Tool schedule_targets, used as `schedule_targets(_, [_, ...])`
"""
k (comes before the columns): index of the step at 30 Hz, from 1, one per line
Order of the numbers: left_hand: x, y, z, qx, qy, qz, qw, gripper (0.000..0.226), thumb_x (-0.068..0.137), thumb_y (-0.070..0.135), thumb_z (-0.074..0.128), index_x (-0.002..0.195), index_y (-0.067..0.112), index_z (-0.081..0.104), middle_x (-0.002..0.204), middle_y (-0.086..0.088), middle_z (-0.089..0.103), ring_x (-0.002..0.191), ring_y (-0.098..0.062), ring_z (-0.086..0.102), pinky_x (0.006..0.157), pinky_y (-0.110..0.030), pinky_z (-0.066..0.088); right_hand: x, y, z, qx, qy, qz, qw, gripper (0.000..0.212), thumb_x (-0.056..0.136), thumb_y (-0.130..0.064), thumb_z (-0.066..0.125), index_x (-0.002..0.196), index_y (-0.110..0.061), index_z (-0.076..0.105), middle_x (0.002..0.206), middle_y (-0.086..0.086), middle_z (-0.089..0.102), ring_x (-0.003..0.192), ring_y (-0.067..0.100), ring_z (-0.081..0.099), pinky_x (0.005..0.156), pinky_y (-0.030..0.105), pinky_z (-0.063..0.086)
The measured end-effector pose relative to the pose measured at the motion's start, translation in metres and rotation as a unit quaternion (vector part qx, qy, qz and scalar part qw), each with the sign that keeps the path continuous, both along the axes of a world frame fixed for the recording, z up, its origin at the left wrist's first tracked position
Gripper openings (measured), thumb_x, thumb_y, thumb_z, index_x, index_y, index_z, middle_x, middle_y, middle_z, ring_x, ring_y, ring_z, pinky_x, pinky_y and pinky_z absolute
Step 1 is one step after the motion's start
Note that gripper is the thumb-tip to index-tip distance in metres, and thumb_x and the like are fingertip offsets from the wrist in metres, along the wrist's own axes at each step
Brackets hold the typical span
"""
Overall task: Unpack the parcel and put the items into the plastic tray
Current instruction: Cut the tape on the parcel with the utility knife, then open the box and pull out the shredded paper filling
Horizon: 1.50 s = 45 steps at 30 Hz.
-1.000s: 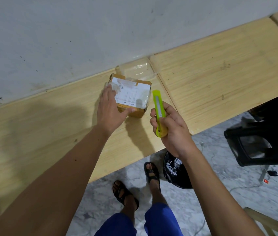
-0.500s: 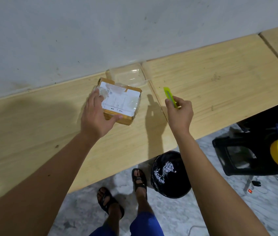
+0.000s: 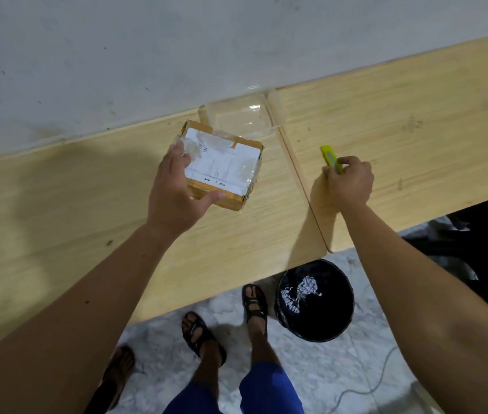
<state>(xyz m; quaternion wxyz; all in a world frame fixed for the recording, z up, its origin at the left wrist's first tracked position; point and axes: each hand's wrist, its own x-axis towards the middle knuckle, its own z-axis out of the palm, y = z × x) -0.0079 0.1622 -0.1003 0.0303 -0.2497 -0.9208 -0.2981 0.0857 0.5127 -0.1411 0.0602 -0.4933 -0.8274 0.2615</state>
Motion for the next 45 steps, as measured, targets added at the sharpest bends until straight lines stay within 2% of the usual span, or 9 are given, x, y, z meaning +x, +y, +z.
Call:
schedule_targets(16, [-0.001,-0.002,0.001,0.015,-0.004,-0.015,1.000,0.120,0.073,0.066,0.078,0.152,-0.012,0.034,0.155,-0.025,0.046,0.131,-0.038,0.058,0.109,-0.045,0.051,-0.011,-0.029,0.031,0.005,0.019,0.030,0.999,0.041,0.087,-0.047,0.069,0.122,-0.025,0.069,0.121,0.009,0.062,0.113,0.036,0.058,0.099,0.044,0.045])
schedule_targets(21, [-0.003,-0.004,-0.002,0.008,-0.005,-0.005,1.000,0.112,0.072,0.069,0.077,0.144,-0.010,0.044,0.160,-0.024,0.043,0.142,-0.039,0.052,0.109,-0.048,0.052,-0.037,-0.078,0.062,-0.154,0.233,0.181,0.943,0.030,0.094,-0.033,0.070,0.120,-0.020,0.072,0.116,0.001,0.069,0.096,0.005,0.066,0.082,0.024,0.056])
schedule_targets(26, [-0.004,-0.007,0.001,0.013,-0.051,0.026,0.998,0.106,0.065,0.052,0.093,0.144,-0.004,0.048,0.169,-0.025,0.027,0.160,-0.043,0.018,0.117,-0.069,0.038,-0.057,-0.108,0.075,-0.270,0.170,0.297,0.900,0.039,0.101,-0.031,0.064,0.138,-0.018,0.065,0.132,-0.007,0.068,0.118,0.003,0.065,0.090,0.007,0.048])
schedule_targets(31, [-0.009,-0.037,0.011,0.091,-0.197,0.172,0.961,0.126,0.061,0.056,0.093,0.159,0.006,0.032,0.174,-0.010,0.019,0.163,-0.024,0.012,0.127,-0.039,0.022,-0.044,-0.123,0.073,-0.282,0.150,0.303,0.898,0.040,0.095,-0.028,0.073,0.133,-0.019,0.066,0.127,-0.010,0.069,0.112,0.005,0.067,0.090,0.021,0.056])
schedule_targets(34, [-0.008,-0.061,0.014,0.130,-0.241,0.251,0.929,0.115,0.061,0.070,0.076,0.153,0.010,0.044,0.161,-0.007,0.044,0.149,-0.021,0.041,0.115,-0.026,0.033,-0.037,-0.144,0.071,-0.343,0.128,0.303,0.880,0.044,0.089,-0.018,0.077,0.132,-0.019,0.066,0.112,-0.008,0.068,0.096,0.015,0.073,0.084,0.025,0.057])
schedule_targets(37, [-0.008,-0.081,0.012,0.161,-0.256,0.286,0.909,0.054,0.089,0.042,0.081,0.133,0.015,0.066,0.130,-0.001,0.068,0.122,-0.014,0.063,0.104,-0.026,0.046,-0.035,-0.172,0.072,-0.416,0.111,0.302,0.851,0.038,0.090,0.000,0.071,0.127,-0.010,0.064,0.102,0.001,0.068,0.083,0.013,0.071,0.079,0.022,0.055])
schedule_targets(40, [-0.010,-0.094,0.013,0.218,-0.251,0.308,0.891,0.010,0.098,0.026,0.071,0.106,0.021,0.076,0.093,0.013,0.075,0.080,0.010,0.067,0.085,-0.027,0.052,-0.032,-0.198,0.069,-0.459,0.103,0.303,0.829,0.037,0.088,0.003,0.073,0.122,-0.008,0.062,0.112,0.015,0.072,0.099,0.024,0.073,0.097,0.036,0.058])
schedule_targets(42, [-0.011,-0.102,0.013,0.239,-0.240,0.324,0.883,0.009,0.101,0.027,0.068,0.101,0.023,0.076,0.090,0.016,0.074,0.073,0.014,0.064,0.082,-0.024,0.049,-0.031,-0.218,0.066,-0.481,0.105,0.302,0.816,0.037,0.089,0.004,0.072,0.122,-0.006,0.061,0.117,0.019,0.072,0.110,0.033,0.072,0.102,0.039,0.056])
schedule_targets(45, [-0.007,-0.115,0.015,0.255,-0.238,0.324,0.880,0.032,0.095,0.046,0.070,0.114,0.021,0.075,0.104,0.011,0.075,0.090,0.006,0.067,0.092,-0.031,0.055,-0.030,-0.246,0.066,-0.506,0.119,0.299,0.801,0.040,0.091,0.007,0.070,0.128,-0.001,0.058,0.122,0.020,0.071,0.116,0.035,0.069,0.100,0.036,0.055])
